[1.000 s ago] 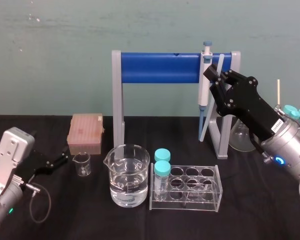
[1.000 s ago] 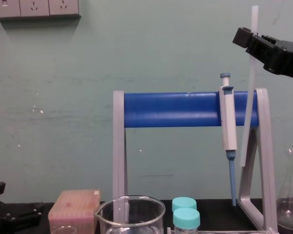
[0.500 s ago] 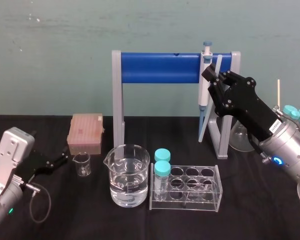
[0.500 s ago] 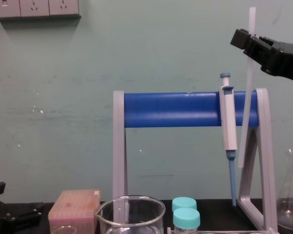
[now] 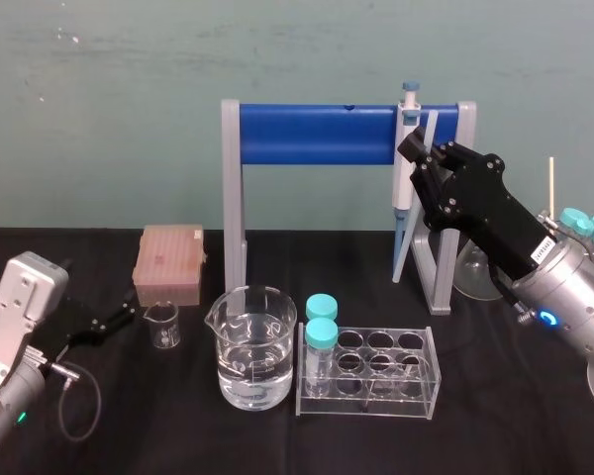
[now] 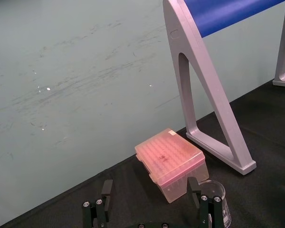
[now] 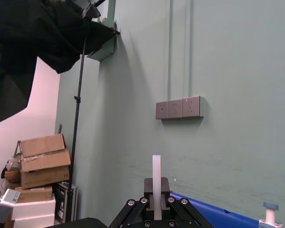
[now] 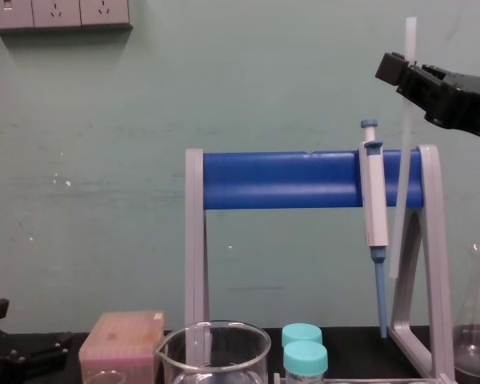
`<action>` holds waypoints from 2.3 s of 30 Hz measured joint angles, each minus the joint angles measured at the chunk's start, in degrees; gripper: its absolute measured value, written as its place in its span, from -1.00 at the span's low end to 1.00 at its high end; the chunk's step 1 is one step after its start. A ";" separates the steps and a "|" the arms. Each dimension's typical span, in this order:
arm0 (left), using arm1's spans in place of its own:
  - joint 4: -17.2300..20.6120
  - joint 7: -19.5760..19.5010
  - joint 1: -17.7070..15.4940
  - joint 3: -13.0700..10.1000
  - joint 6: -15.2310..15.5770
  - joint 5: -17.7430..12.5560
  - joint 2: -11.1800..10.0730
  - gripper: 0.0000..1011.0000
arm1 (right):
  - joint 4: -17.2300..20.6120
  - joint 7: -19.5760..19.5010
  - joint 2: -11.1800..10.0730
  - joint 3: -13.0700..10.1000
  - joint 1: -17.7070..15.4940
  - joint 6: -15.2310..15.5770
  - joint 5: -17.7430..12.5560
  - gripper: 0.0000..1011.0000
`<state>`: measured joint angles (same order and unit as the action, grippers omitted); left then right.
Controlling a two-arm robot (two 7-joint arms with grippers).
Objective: Pick up the stirring rod with one hand, then place it down.
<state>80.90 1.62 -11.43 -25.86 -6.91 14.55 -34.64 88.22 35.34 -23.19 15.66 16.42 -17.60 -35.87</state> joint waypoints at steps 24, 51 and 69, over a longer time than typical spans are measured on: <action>0.00 0.00 0.00 0.00 0.00 0.00 0.00 0.98 | -0.12 0.03 -0.18 0.32 0.04 0.50 0.09 -0.86; 0.00 0.00 0.00 0.00 0.00 0.00 0.00 0.98 | -6.53 1.62 -0.84 4.21 -1.15 2.43 1.80 -0.86; 0.00 0.00 0.00 0.00 0.00 0.00 0.00 0.98 | -12.92 2.28 1.18 6.42 1.17 1.25 4.71 -0.86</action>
<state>80.90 1.62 -11.43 -25.86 -6.91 14.55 -34.64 75.30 37.62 -22.01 22.08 17.59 -16.35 -31.16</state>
